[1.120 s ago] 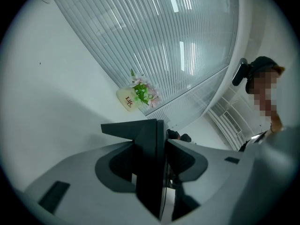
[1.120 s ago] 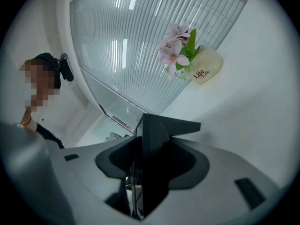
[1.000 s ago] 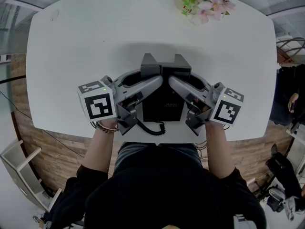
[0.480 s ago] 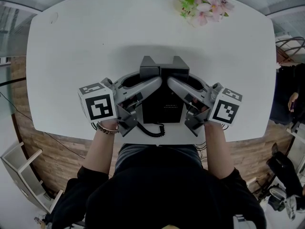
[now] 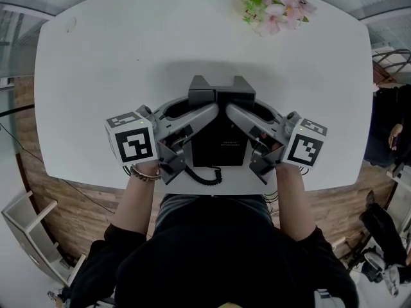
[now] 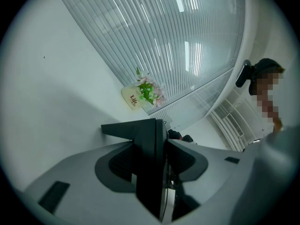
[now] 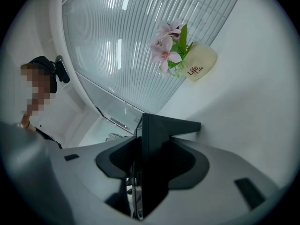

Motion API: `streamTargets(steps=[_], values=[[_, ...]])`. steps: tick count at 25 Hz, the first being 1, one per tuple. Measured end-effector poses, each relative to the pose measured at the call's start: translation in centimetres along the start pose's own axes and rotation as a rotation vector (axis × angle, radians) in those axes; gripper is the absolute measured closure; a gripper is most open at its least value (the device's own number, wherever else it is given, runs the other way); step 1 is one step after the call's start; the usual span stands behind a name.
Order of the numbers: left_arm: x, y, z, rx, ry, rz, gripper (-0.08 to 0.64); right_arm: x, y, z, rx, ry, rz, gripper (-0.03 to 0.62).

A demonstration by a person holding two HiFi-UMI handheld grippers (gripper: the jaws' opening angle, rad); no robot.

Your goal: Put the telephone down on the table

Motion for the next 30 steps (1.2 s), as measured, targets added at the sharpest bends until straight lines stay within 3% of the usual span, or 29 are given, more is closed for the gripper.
streamTargets(steps=[13, 20, 23, 30], values=[[0.1, 0.1, 0.2, 0.001, -0.002, -0.015, 0.340, 0.1, 0.0, 0.0, 0.005, 0.014, 0.005, 0.379], [0.3, 0.3, 0.1, 0.041, -0.024, -0.013, 0.325, 0.2, 0.1, 0.3, -0.015, 0.048, -0.008, 0.373], [0.3, 0.2, 0.2, 0.065, -0.060, -0.015, 0.265, 0.2, 0.1, 0.5, -0.022, 0.069, -0.013, 0.368], [-0.1, 0.1, 0.2, 0.086, -0.116, -0.030, 0.217, 0.1, 0.2, 1.0, -0.051, 0.097, -0.033, 0.354]])
Point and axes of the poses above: the fingertips, and each gripper's own axes: x forward along the fingers, z to its left, y out of its underside, the point moved 10 cm from there along -x, backward along the fingers, and after that the axes turned 6 degrees about -z, right-handed, at the moved point
